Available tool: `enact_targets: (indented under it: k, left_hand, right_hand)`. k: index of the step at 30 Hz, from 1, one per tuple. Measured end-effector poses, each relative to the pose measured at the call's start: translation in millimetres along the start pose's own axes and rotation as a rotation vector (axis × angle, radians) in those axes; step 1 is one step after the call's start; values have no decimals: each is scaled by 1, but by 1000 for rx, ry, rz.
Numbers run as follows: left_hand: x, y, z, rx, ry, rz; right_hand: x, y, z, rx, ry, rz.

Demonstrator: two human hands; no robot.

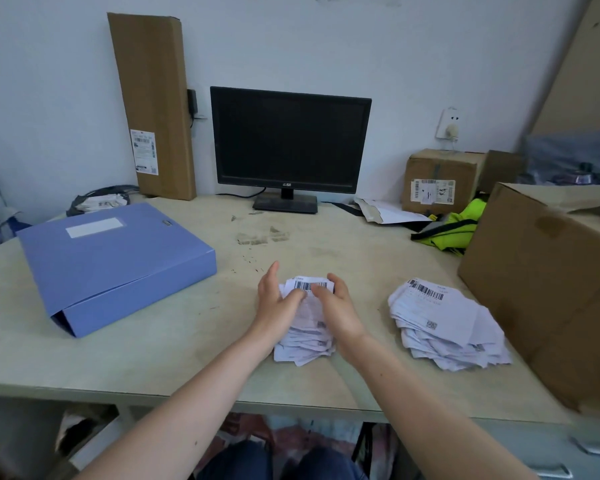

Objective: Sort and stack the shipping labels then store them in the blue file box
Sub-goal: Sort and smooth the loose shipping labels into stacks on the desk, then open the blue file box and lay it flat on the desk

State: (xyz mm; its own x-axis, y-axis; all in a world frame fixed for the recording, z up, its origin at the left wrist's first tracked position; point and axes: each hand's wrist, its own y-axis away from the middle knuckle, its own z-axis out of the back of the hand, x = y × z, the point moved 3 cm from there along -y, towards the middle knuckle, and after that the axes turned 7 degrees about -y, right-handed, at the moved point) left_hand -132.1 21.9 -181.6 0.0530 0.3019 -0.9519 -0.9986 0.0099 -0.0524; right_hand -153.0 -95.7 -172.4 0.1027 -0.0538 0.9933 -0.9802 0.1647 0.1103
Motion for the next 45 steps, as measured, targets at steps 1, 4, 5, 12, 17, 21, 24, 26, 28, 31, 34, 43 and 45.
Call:
enact_targets:
  k: [1, 4, 5, 12, 17, 21, 24, 26, 28, 31, 34, 43, 45]
  left_hand:
    - [-2, 0, 2, -6, 15, -1]
    - [-3, -1, 13, -32, 34, -10]
    - [-4, -1, 17, -40, 34, -14]
    - [-18, -5, 46, -106, 48, -85]
    - [-22, -15, 86, -204, -45, -136]
    - [-15, -24, 125, -308, -304, -171]
    - [-3, -25, 158, -407, -736, -230]
    - [6, -25, 177, -429, -974, -234]
    - [16, -27, 190, -401, -1153, -174]
    - [32, -28, 206, -370, -1291, -58]
    - [45, -27, 216, -363, -1287, 3]
    - [49, -25, 224, -405, -1128, -49]
    - [46, -21, 226, -452, -1050, -62]
  right_hand:
    - [2, 0, 0, 9, 0, -1]
    - [8, -2, 6, 2, 3, 12]
    - [11, -1, 8, -3, 9, 21]
    - [39, -5, -3, -18, 140, 205]
    - [60, -10, -42, 79, 161, 275]
    - [66, -19, -84, 150, 152, 284]
    - [58, -29, -118, 204, 174, 245]
    - [50, -36, -138, 256, 199, 198]
    - [42, -42, -153, 285, 225, 158]
    - [32, -53, -173, 296, 261, 105]
    - [23, -62, -191, 294, 284, 87]
    - [0, -76, -202, 174, 98, -57]
    - [1, -81, -200, 132, 44, -104]
